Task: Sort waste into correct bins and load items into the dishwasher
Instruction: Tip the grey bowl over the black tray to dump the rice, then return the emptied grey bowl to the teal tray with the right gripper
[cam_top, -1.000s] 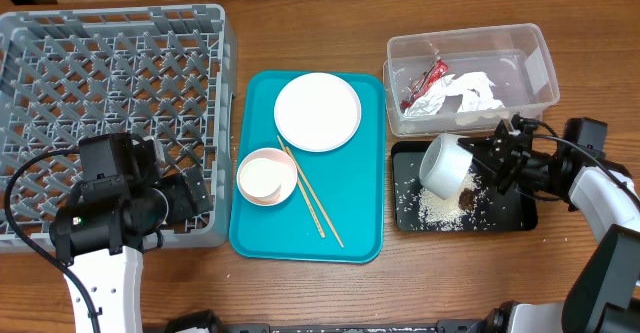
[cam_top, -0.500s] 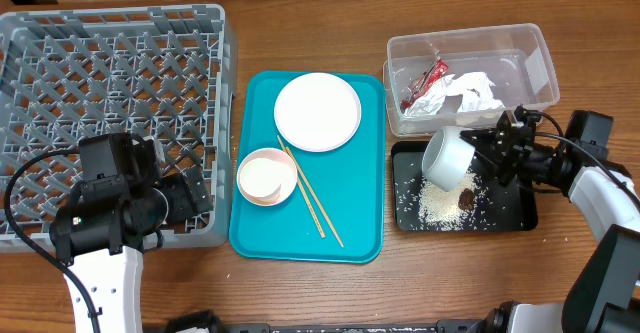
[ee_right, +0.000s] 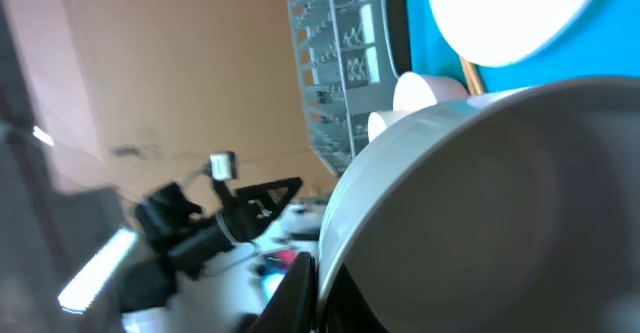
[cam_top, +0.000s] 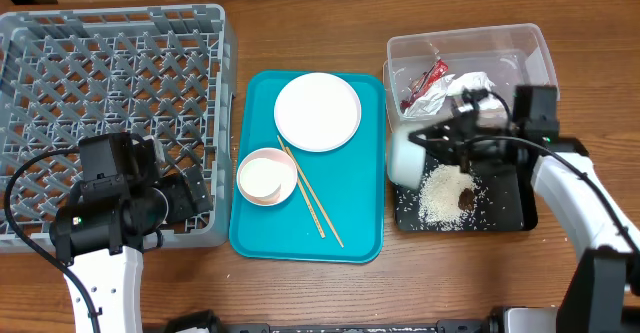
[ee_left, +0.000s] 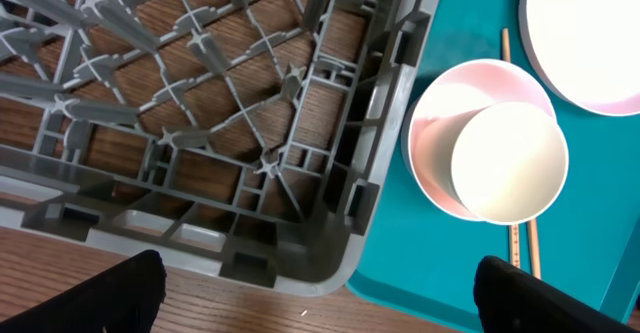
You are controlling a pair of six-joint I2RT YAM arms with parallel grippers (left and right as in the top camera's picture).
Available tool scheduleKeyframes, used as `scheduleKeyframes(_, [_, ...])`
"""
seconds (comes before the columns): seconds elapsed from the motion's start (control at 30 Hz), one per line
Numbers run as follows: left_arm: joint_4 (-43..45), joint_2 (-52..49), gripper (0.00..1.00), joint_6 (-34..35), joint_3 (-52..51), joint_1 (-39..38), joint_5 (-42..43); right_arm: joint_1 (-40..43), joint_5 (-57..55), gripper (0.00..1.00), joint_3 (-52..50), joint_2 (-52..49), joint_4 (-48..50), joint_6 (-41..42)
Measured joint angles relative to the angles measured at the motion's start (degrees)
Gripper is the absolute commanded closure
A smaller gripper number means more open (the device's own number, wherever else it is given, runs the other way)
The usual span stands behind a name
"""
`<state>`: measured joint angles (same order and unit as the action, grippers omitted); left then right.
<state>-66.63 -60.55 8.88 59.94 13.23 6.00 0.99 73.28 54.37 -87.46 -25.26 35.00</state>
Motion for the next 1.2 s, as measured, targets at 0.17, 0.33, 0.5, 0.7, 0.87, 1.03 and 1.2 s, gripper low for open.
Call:
scheduleKeyframes(0.17, [0.0, 0.0, 0.0, 0.0, 0.0, 0.0, 0.0, -10.4, -12.0, 0.96, 7.1, 1.9, -4.2, -1.7])
scheduleKeyframes(0.33, [0.0, 0.0, 0.0, 0.0, 0.0, 0.0, 0.0, -20.1, -28.9, 0.96, 8.2, 2.1, -9.1, -6.1])
scheduleKeyframes(0.5, [0.0, 0.0, 0.0, 0.0, 0.0, 0.0, 0.0, -28.8, -47.4, 0.96, 8.2, 1.9, -10.7, -12.9])
scheduleKeyframes(0.7, [0.0, 0.0, 0.0, 0.0, 0.0, 0.0, 0.0, -35.7, -62.0, 0.96, 8.2, -0.9, -7.2, -17.1])
scheduleKeyframes(0.87, [0.0, 0.0, 0.0, 0.0, 0.0, 0.0, 0.0, -39.9, -65.3, 0.96, 8.2, -6.1, -3.6, -18.1])
scheduleKeyframes(1.03, [0.1, 0.0, 0.0, 0.0, 0.0, 0.0, 0.0, -43.6, -66.2, 0.94, 8.2, -10.8, -2.0, -18.6])
scheduleKeyframes(1.2, [0.2, 0.0, 0.0, 0.0, 0.0, 0.0, 0.0, -45.0, -66.2, 0.72, 8.2, -12.9, -1.8, -18.8])
